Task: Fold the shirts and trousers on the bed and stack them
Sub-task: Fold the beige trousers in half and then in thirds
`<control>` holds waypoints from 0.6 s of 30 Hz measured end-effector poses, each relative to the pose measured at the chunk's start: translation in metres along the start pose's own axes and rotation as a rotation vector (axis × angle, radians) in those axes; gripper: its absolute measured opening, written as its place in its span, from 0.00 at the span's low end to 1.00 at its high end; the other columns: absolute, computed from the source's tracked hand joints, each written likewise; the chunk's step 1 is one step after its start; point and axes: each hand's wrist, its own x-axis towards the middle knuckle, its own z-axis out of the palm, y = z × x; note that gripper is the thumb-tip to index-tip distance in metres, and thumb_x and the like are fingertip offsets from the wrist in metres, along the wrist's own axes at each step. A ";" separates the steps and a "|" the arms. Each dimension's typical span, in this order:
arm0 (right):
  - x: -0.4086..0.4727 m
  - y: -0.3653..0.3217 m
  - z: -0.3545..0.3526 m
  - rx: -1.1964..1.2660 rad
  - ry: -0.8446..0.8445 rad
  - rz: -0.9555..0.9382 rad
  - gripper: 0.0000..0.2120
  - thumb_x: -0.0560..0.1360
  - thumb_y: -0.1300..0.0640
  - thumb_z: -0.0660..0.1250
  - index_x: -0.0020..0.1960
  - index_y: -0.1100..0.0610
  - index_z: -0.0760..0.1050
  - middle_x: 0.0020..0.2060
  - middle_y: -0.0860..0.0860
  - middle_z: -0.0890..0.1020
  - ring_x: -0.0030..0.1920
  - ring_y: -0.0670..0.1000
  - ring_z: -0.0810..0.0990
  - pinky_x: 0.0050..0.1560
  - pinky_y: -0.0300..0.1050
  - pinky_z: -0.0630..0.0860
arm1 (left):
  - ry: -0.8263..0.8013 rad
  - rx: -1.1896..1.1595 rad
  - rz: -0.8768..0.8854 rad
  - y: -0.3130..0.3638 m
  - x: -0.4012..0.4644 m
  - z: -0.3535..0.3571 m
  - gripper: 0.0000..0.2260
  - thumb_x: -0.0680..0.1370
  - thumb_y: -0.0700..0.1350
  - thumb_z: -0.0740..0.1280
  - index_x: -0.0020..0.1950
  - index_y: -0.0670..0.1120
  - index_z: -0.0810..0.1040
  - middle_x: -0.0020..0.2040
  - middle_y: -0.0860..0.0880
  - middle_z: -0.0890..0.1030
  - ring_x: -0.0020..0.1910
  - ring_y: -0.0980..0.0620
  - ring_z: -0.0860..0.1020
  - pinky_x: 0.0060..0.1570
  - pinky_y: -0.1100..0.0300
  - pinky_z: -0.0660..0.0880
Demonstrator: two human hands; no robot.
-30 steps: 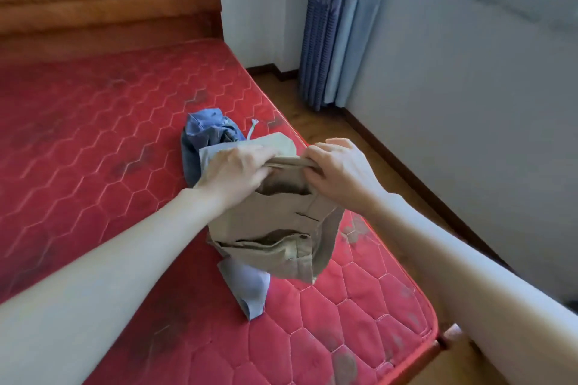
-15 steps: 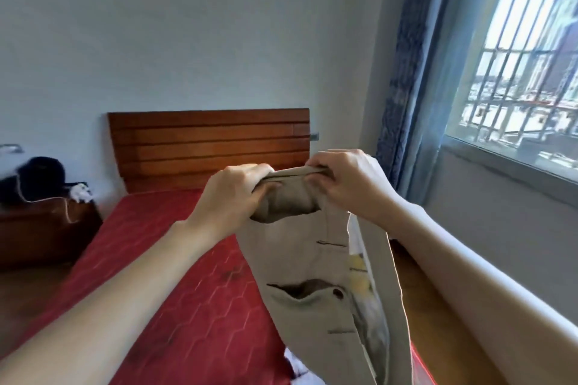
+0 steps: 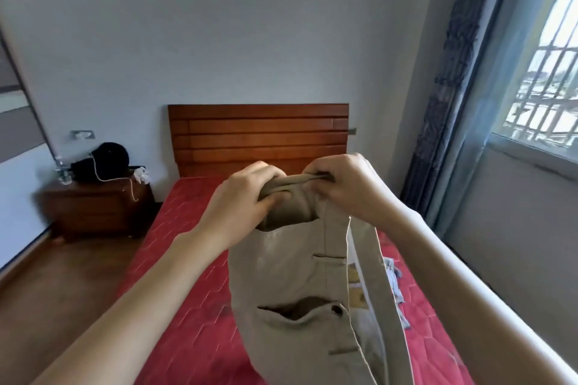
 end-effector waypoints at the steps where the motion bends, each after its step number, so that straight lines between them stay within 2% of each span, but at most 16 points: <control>1: -0.007 -0.008 0.018 0.017 -0.037 -0.001 0.07 0.72 0.58 0.69 0.47 0.49 0.83 0.39 0.45 0.84 0.41 0.49 0.80 0.45 0.48 0.77 | -0.058 -0.019 -0.020 -0.006 -0.014 0.003 0.08 0.76 0.46 0.69 0.54 0.51 0.79 0.49 0.56 0.79 0.49 0.52 0.78 0.48 0.49 0.76; 4: -0.024 -0.028 0.067 0.044 -0.132 -0.002 0.05 0.72 0.55 0.70 0.47 0.51 0.83 0.40 0.47 0.84 0.43 0.53 0.81 0.45 0.51 0.77 | -0.163 -0.006 -0.109 -0.018 -0.049 0.014 0.11 0.76 0.52 0.70 0.54 0.48 0.80 0.44 0.49 0.82 0.45 0.45 0.80 0.44 0.47 0.76; 8: -0.036 -0.039 0.103 0.171 -0.120 0.073 0.06 0.71 0.56 0.73 0.48 0.51 0.84 0.41 0.49 0.85 0.45 0.53 0.82 0.47 0.50 0.77 | -0.139 0.044 -0.203 -0.032 -0.077 0.015 0.10 0.75 0.50 0.71 0.53 0.47 0.82 0.41 0.45 0.84 0.43 0.41 0.81 0.42 0.48 0.75; 10: -0.042 -0.039 0.112 0.286 -0.086 0.107 0.05 0.71 0.56 0.73 0.48 0.51 0.84 0.40 0.47 0.85 0.43 0.48 0.82 0.47 0.47 0.77 | -0.109 0.070 -0.211 -0.033 -0.083 0.014 0.07 0.76 0.47 0.70 0.53 0.49 0.83 0.42 0.46 0.85 0.44 0.42 0.81 0.41 0.50 0.76; 12: -0.049 -0.036 0.116 0.433 -0.050 0.137 0.06 0.72 0.52 0.74 0.48 0.51 0.83 0.40 0.44 0.85 0.42 0.42 0.81 0.45 0.40 0.76 | -0.084 0.088 -0.225 -0.032 -0.085 0.012 0.08 0.76 0.44 0.69 0.52 0.53 0.84 0.42 0.50 0.85 0.43 0.46 0.81 0.40 0.53 0.75; 14: -0.057 -0.026 0.114 0.559 -0.063 0.192 0.14 0.68 0.45 0.76 0.50 0.49 0.82 0.42 0.42 0.84 0.44 0.41 0.81 0.46 0.37 0.77 | -0.047 0.107 -0.248 -0.031 -0.087 0.008 0.07 0.76 0.44 0.69 0.49 0.55 0.84 0.41 0.53 0.85 0.42 0.49 0.81 0.39 0.55 0.75; 16: -0.064 -0.007 0.109 0.642 -0.147 0.285 0.22 0.64 0.42 0.77 0.55 0.49 0.80 0.46 0.45 0.84 0.48 0.44 0.82 0.50 0.41 0.79 | 0.030 0.136 -0.287 -0.034 -0.086 0.002 0.06 0.76 0.45 0.69 0.48 0.56 0.83 0.40 0.55 0.84 0.43 0.50 0.81 0.40 0.54 0.76; 18: -0.070 0.011 0.109 0.654 -0.253 0.324 0.20 0.67 0.48 0.77 0.56 0.53 0.80 0.47 0.48 0.85 0.48 0.48 0.84 0.52 0.46 0.80 | 0.130 0.170 -0.332 -0.037 -0.083 -0.006 0.05 0.76 0.46 0.69 0.47 0.55 0.83 0.39 0.55 0.84 0.42 0.50 0.81 0.39 0.55 0.75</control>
